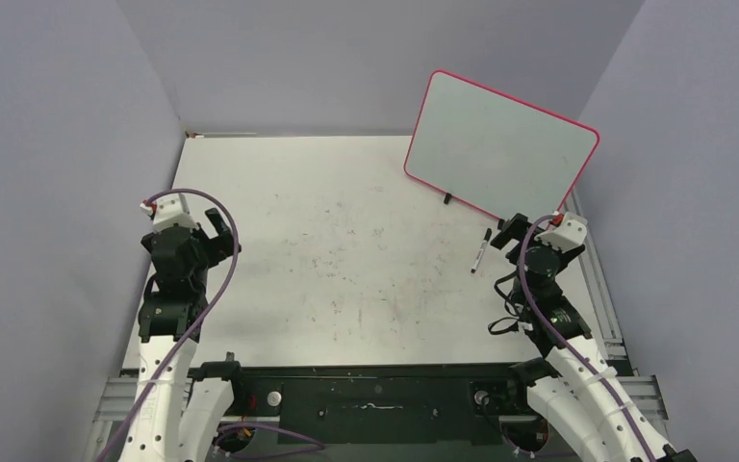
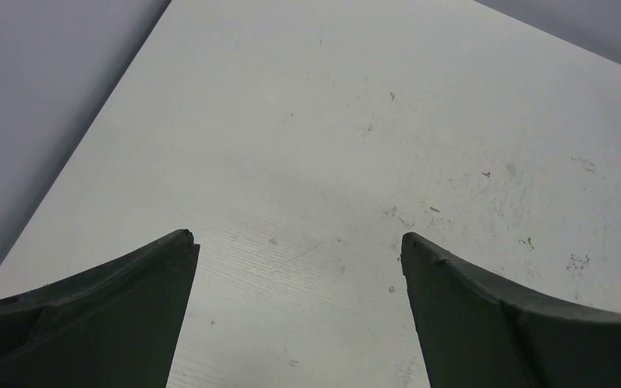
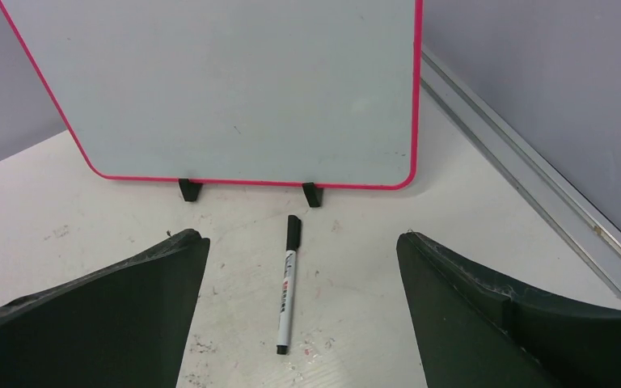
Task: Write a sentence on the whiteboard
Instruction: Move the whiteboard to the center of the board.
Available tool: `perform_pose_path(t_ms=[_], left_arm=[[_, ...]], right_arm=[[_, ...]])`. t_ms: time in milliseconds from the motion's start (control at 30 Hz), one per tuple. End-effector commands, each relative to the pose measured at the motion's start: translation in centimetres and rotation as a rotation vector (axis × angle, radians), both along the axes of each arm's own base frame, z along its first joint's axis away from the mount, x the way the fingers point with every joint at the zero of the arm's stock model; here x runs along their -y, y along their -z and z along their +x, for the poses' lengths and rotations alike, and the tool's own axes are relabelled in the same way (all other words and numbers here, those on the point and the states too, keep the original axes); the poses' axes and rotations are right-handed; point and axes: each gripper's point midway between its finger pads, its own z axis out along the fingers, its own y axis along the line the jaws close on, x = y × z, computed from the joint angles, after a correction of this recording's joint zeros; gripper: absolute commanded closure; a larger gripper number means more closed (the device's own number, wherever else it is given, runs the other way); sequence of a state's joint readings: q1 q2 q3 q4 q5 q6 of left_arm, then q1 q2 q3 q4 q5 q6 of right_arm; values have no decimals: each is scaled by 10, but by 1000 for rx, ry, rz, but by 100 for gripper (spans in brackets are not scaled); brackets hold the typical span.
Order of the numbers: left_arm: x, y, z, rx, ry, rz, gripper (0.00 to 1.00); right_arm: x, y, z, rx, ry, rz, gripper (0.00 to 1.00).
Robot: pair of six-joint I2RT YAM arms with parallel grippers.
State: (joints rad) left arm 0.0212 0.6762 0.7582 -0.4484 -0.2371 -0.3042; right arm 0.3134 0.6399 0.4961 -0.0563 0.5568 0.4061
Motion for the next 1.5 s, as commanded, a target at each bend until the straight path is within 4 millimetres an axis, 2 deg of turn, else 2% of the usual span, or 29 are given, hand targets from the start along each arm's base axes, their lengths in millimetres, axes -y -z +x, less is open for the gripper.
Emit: perform_pose_path(t_ms=[0, 167, 300, 367, 500, 633, 700, 733, 800, 900, 933, 1000, 1100, 1300, 1467], left_arm=[[1, -32, 7, 93, 0, -21, 4], [-2, -26, 8, 75, -25, -26, 4], [3, -19, 16, 48, 16, -12, 4], [12, -24, 20, 51, 94, 12, 4], [26, -48, 30, 113, 173, 18, 4], [37, -80, 55, 145, 228, 3, 4], [44, -103, 68, 175, 268, -7, 4], [58, -106, 74, 178, 320, -15, 4], [66, -110, 84, 190, 355, -12, 4], [71, -99, 93, 187, 396, 5, 4], [71, -89, 94, 180, 401, 16, 4], [66, -69, 94, 144, 378, 24, 4], [61, -51, 94, 93, 352, 42, 4], [66, -45, 95, 78, 371, 29, 4], [67, -43, 96, 77, 375, 25, 4]], right_arm=[[2, -24, 2, 59, 16, 24, 10], [-12, -26, 6, 59, -58, 47, 10], [-28, -34, 7, 80, -154, 56, 10], [-34, -33, 10, 70, -185, 55, 10], [-50, -21, 22, -4, -254, 46, 10], [-72, -3, 42, -106, -324, 70, 3], [-84, 6, 52, -145, -334, 91, 2], [-89, 11, 58, -163, -338, 95, 1], [-103, 19, 69, -190, -340, 90, 4], [-123, 36, 86, -246, -321, 46, 7], [-128, 48, 94, -277, -313, 41, 9], [-137, 60, 111, -294, -308, 48, 12], [-145, 81, 132, -339, -280, 39, 20], [-158, 115, 170, -361, -250, 20, 29], [-155, 139, 191, -390, -194, -10, 38]])
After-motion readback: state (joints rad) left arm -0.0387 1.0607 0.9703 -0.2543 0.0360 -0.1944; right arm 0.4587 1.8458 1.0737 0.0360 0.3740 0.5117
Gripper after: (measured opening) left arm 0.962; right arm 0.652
